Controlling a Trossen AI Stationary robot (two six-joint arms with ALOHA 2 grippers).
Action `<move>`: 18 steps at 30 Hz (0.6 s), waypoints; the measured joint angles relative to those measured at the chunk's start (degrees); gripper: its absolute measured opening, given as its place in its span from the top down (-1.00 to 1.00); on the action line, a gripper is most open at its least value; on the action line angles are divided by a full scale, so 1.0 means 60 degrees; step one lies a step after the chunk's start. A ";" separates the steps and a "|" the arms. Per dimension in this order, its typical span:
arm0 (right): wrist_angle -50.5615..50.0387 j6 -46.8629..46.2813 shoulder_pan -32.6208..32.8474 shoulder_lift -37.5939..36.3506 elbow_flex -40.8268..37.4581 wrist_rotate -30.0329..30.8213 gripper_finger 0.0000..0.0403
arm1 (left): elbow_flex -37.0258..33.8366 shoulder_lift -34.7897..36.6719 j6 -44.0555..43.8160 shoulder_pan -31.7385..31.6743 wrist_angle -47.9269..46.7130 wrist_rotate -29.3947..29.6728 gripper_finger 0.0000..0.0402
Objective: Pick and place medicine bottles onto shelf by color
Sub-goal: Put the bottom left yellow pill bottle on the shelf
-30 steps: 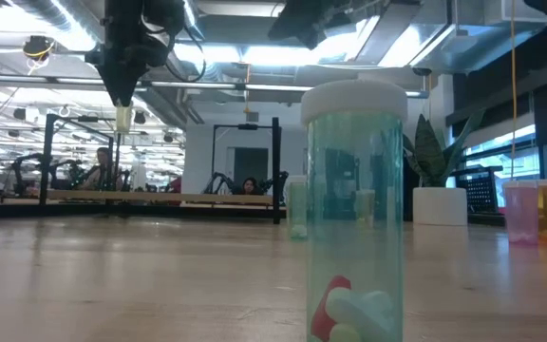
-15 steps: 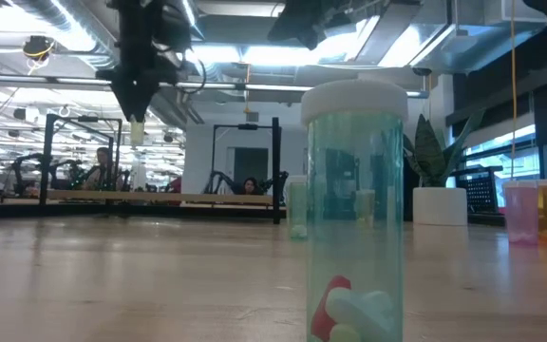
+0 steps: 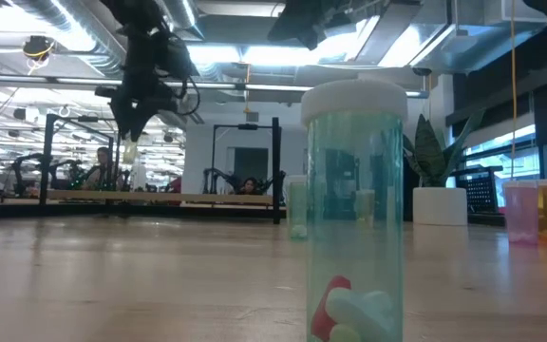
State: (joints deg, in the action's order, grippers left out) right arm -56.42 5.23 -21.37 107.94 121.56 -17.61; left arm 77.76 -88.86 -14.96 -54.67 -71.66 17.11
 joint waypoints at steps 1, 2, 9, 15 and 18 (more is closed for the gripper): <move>0.0000 0.0000 0.0000 0.0000 0.0000 0.0000 0.91 | -0.0110 0.0007 -0.0075 -0.0053 0.0038 -0.0021 0.48; 0.0000 0.0000 0.0000 0.0000 0.0000 0.0000 0.91 | -0.0228 0.0003 -0.0183 -0.0096 0.0072 -0.0024 0.48; 0.0004 0.0000 0.0000 0.0000 -0.0004 0.0000 0.91 | -0.0727 0.0000 -0.0222 -0.0165 0.0986 -0.0050 0.48; 0.0002 -0.0006 0.0004 0.0000 -0.0006 0.0000 0.91 | -0.0929 0.0000 -0.0237 -0.0314 0.1322 -0.0057 0.48; 0.0000 -0.0073 0.0007 0.0000 -0.0007 0.0000 0.91 | -0.0974 0.0000 -0.0235 -0.0481 0.1402 -0.0271 0.48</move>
State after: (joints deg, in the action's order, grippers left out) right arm -56.42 4.80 -21.32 107.94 121.51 -17.61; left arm 71.91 -88.86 -16.37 -57.56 -63.25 15.49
